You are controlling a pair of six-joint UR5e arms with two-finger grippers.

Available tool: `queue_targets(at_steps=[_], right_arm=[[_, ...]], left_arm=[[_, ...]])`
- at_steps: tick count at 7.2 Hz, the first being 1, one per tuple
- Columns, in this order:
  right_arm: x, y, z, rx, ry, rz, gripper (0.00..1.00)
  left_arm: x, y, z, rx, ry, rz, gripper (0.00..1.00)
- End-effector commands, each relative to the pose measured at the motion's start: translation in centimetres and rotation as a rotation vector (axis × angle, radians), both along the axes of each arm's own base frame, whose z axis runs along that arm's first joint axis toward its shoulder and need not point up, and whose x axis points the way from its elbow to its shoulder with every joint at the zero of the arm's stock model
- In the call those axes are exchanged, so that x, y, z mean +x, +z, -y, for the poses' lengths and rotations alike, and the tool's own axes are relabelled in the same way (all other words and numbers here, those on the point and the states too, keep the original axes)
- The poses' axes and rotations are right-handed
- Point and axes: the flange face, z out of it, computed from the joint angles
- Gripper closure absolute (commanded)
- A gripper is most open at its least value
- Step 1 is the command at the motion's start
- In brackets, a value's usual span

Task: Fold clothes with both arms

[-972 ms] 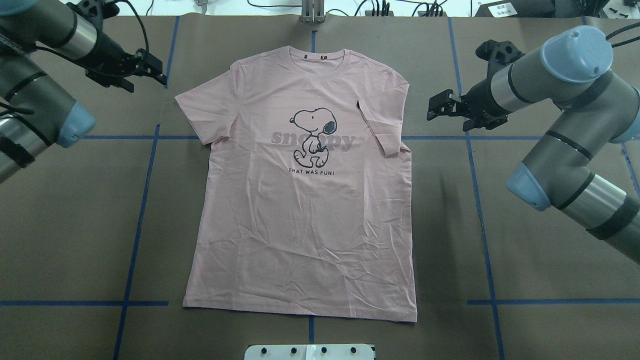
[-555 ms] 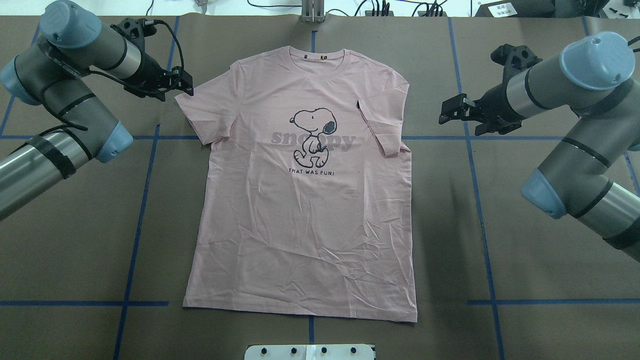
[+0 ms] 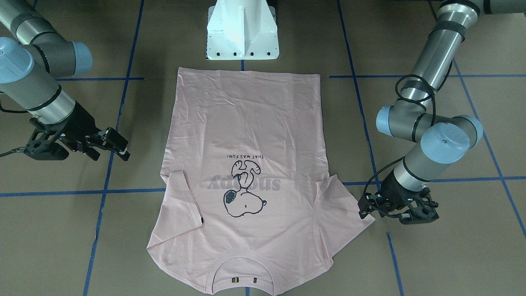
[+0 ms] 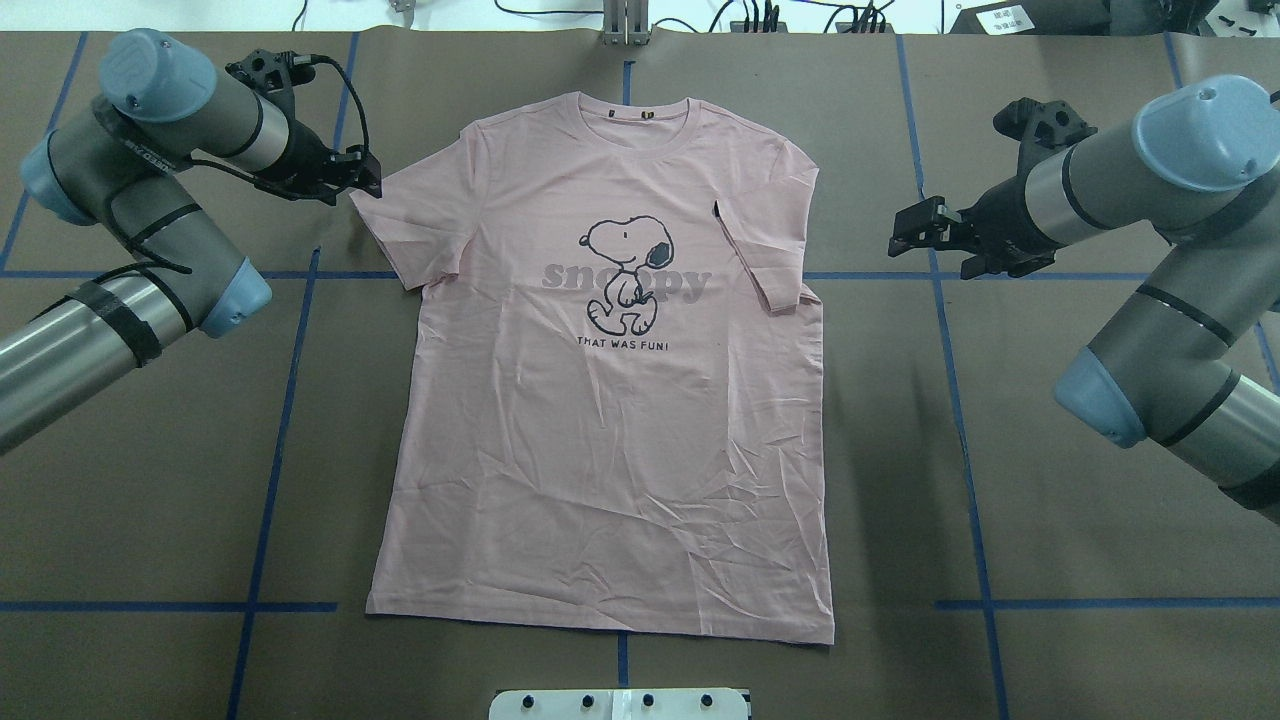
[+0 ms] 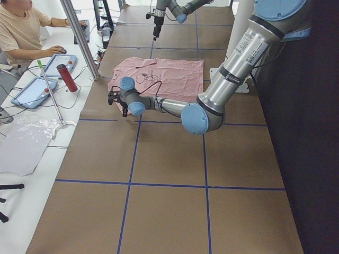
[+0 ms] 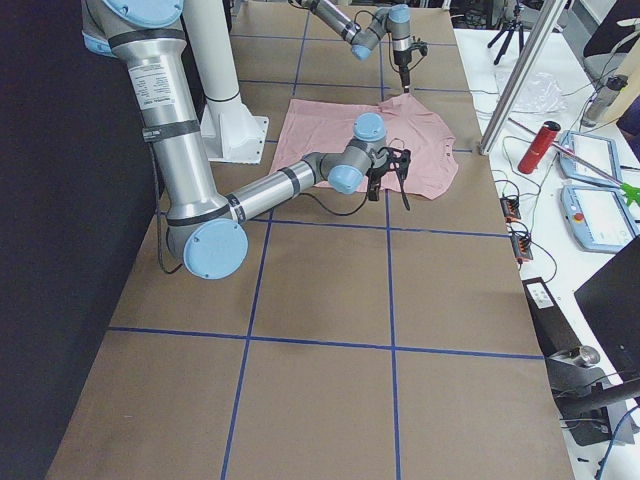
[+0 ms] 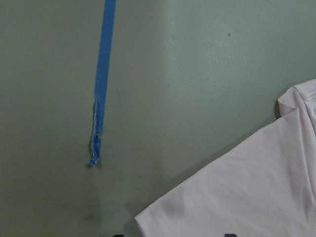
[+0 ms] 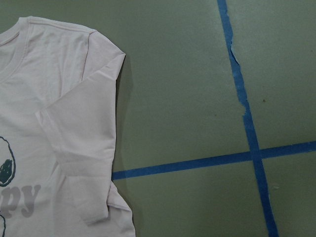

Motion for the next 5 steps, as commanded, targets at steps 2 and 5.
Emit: queue_targets(at_steps=[2, 5], right_arm=[[-0.1, 0.28, 0.05, 0.002, -0.002, -0.006, 0.0], [-0.13, 0.43, 0.09, 0.002, -0.004, -0.008, 0.0]], left_arm=[[0.45, 0.74, 0.26, 0.013, -0.012, 0.007, 0.4], [1.24, 0.91, 0.13, 0.016, -0.012, 0.015, 0.64]])
